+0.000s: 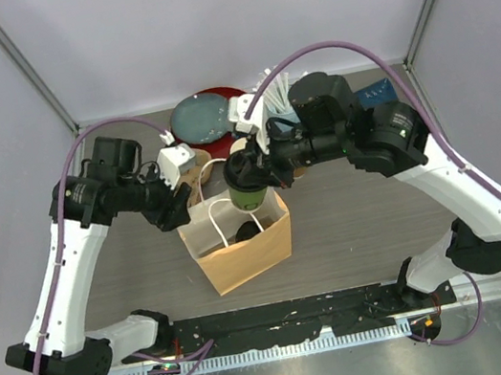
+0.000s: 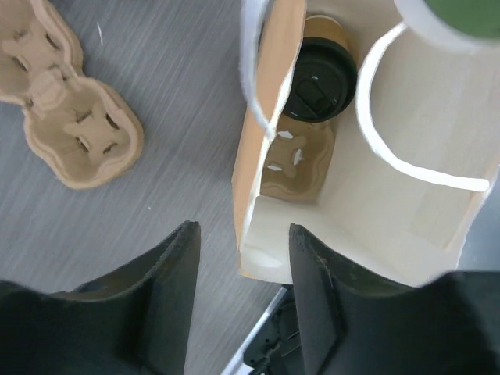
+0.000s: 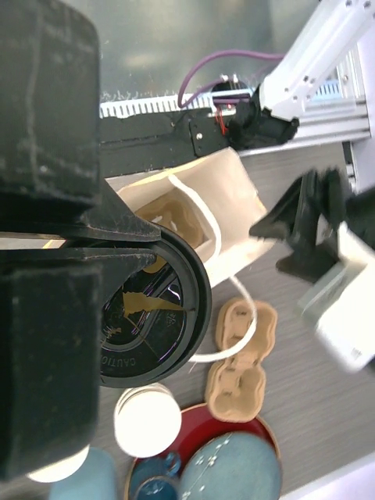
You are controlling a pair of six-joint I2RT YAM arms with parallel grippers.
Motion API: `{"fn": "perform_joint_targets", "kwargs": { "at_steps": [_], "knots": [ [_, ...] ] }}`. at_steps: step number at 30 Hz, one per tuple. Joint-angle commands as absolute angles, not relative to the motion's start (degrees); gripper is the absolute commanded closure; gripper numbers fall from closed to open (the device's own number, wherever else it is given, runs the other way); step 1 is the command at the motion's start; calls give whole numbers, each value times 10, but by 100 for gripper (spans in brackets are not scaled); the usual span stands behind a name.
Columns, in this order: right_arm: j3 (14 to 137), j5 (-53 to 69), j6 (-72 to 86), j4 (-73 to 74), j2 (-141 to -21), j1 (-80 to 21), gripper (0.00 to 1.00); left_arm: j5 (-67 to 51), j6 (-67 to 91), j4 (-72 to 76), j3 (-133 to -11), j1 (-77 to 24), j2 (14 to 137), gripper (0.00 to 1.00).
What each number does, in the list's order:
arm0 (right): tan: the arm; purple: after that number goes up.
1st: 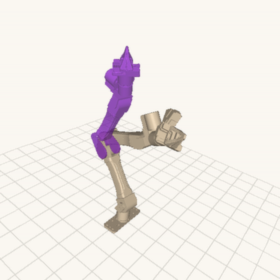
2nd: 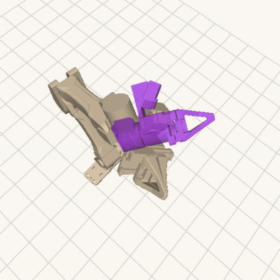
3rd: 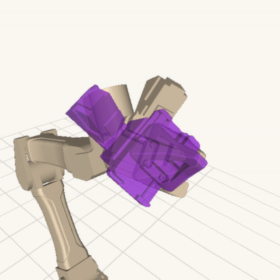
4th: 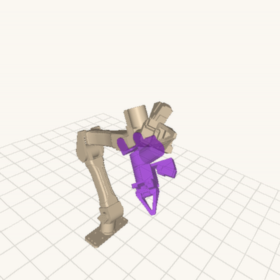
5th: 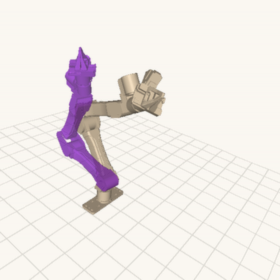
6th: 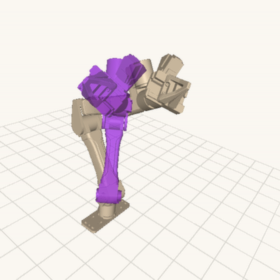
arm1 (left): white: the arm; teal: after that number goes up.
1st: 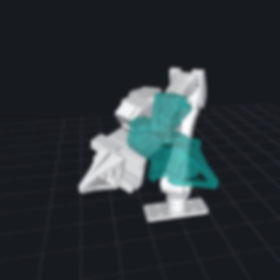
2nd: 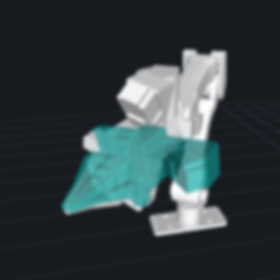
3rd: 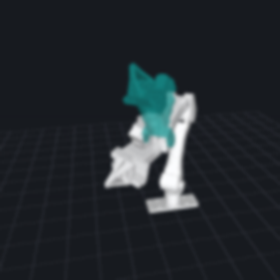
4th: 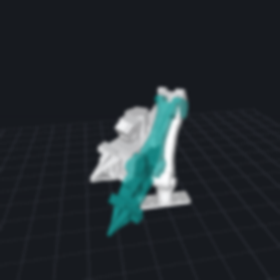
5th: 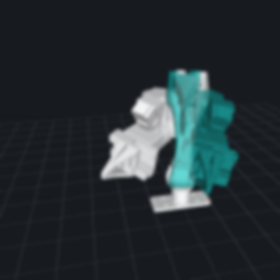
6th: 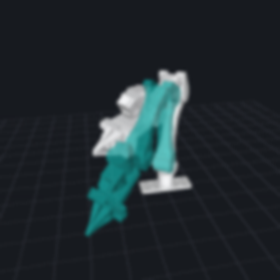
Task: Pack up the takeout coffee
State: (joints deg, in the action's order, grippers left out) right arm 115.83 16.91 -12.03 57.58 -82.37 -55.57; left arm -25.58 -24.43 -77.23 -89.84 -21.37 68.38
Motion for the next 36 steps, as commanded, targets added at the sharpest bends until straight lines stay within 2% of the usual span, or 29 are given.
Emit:
{"fn": "perform_joint_targets", "kwargs": {
  "at_steps": [1,3,6,9,16,26,36],
  "knots": [
    [1202,191,-136,534,-848,-600,99,-260,-244,-799,-882,-189,694,55],
    [1226,197,-145,525,-860,-619,99,-279,-244,-799,-878,-182,698,62],
    [1245,213,-151,505,-867,-628,99,-299,-244,-797,-868,-178,696,77],
    [1238,233,-154,466,-868,-629,99,-312,-244,-794,-861,-177,690,99],
    [1184,275,-145,378,-878,-631,99,-332,-244,-791,-854,-177,680,100],
    [1065,292,-158,370,-874,-633,99,-335,-243,-787,-853,-177,672,100],
    [1020,319,-189,384,-904,-632,99,-346,-244,-786,-853,-177,673,100]
  ]
}}
